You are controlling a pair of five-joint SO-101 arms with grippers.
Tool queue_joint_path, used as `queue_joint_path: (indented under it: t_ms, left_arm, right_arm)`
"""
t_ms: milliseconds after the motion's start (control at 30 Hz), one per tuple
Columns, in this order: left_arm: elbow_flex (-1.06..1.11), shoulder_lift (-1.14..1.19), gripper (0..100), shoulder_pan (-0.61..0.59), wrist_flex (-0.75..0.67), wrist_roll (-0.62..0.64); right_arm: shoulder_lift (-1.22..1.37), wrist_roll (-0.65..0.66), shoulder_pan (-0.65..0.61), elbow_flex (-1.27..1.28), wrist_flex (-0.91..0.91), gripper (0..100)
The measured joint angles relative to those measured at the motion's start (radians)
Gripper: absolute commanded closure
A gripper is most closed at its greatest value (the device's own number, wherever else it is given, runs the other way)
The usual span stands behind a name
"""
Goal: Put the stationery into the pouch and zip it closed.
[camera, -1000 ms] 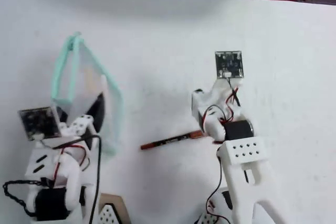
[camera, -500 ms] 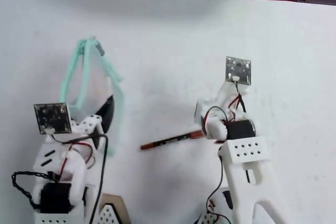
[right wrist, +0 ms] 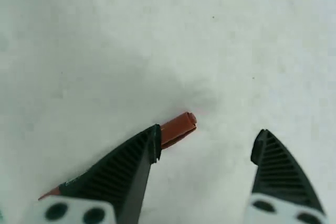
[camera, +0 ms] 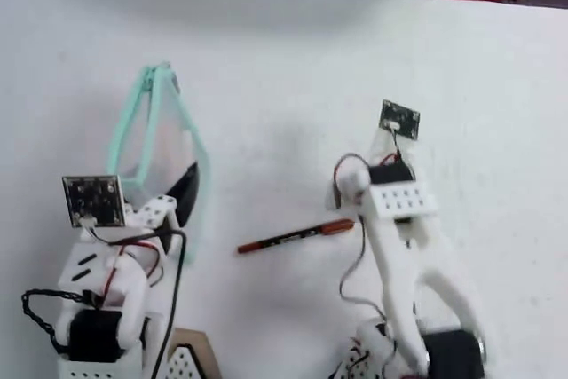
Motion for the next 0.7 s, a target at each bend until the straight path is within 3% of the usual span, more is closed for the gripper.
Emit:
queue_joint_path:
  t_ms: [233,533,700]
  left_arm:
    - [0.000,0.000,73,0.000,0.000,0.000]
    - [0.000,0.000,73,0.000,0.000,-0.005]
    - [0.000,0.000,73,0.000,0.000,-0.005]
  right_arm:
    - [0.285,-0.037,-0.110,-0.173,0.064,73.1]
    - [0.551,-0.044,-0.112,-0.338,0.071,90.9]
    - [0.654,-0.044,-0.110,-0.420,0.098,92.3]
